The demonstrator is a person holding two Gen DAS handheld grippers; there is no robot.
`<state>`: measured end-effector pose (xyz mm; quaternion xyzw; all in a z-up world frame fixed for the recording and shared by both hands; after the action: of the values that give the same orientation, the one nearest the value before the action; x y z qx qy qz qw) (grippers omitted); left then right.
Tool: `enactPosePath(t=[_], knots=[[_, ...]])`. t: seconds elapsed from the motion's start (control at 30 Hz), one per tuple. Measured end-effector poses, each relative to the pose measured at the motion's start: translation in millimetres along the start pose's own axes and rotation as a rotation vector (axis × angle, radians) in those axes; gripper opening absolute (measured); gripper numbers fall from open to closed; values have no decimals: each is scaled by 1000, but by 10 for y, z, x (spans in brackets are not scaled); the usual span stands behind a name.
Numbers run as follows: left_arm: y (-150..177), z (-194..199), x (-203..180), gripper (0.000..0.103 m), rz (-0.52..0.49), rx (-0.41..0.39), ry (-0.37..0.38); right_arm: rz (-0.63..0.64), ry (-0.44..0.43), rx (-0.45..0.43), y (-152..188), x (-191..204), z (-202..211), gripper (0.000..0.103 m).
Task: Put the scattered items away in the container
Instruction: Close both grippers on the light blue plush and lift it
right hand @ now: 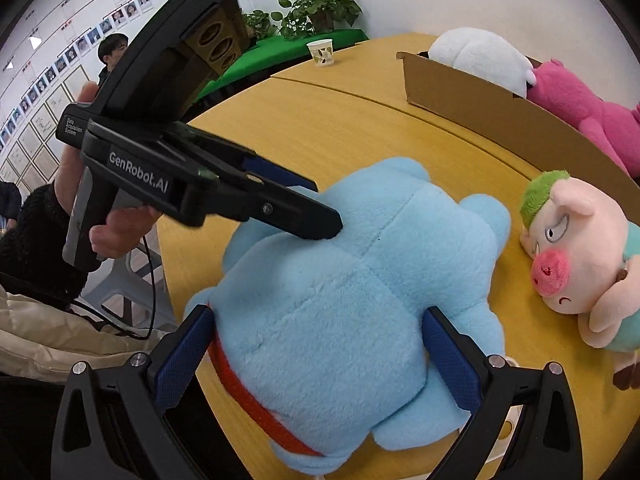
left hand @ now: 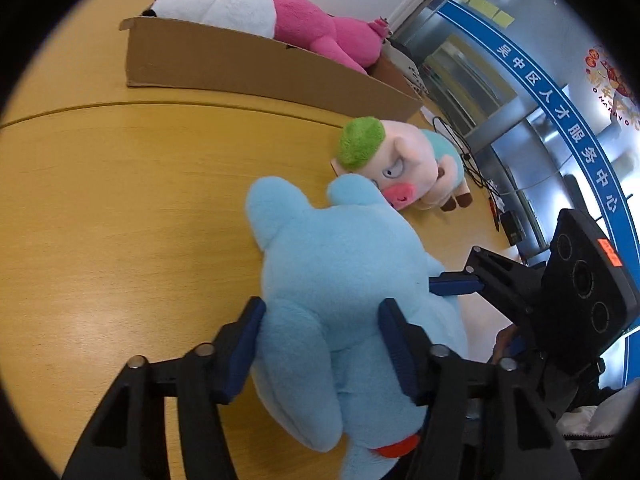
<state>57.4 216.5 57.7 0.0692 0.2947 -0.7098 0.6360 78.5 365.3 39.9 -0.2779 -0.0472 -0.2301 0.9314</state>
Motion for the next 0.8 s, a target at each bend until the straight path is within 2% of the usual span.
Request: enactPosePath(t=[0.03,0.1,0.17,0.37,0.43,0.53,0.57,0.63,0.7,0.8], knots=[[8,3,-14,42,-10,3,-6,1,0,3,8,-14,9,102],[39,16,-27,31,-28,10,-22,-5,-6,11,19,-47,39,99],[77,28,-3,27,-24,21,-23,1,-8,19,27,-73,60,96],[283,14,-161,27,-122,80,-63,24,45,41,1,-209,159,94],[305,43,-169,29,-132,88,-35,7,96,48,-27,-299,206,96],[227,216,-123,31,-128,39,0,-29,198,40,-77,-365,297,98],[169,301,-99,33,-125,12,-11,-31,232,31,-78,-339,344,98],[53,442,-57,45,-123,-31,-18,-18,245,18,-61,-247,390,98],[-96,537,-31,63,-143,-63,-36,8,234,15,-33,-133,381,99],[-290,448,-50,69,-206,-39,-29,25,263,24,-6,-35,268,102]])
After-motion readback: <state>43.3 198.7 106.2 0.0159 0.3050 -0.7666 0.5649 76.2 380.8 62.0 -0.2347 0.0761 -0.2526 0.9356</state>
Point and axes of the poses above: each gripper's, at about its wrist camera, not at the fingertips, and z roughly against the way its jaws point, x to its left, y to its underside, the point moved 2 cm from there along -z, roughly the way its jaws point, and after that the axes turned 6 degrees about x, right-handed, at the moved point
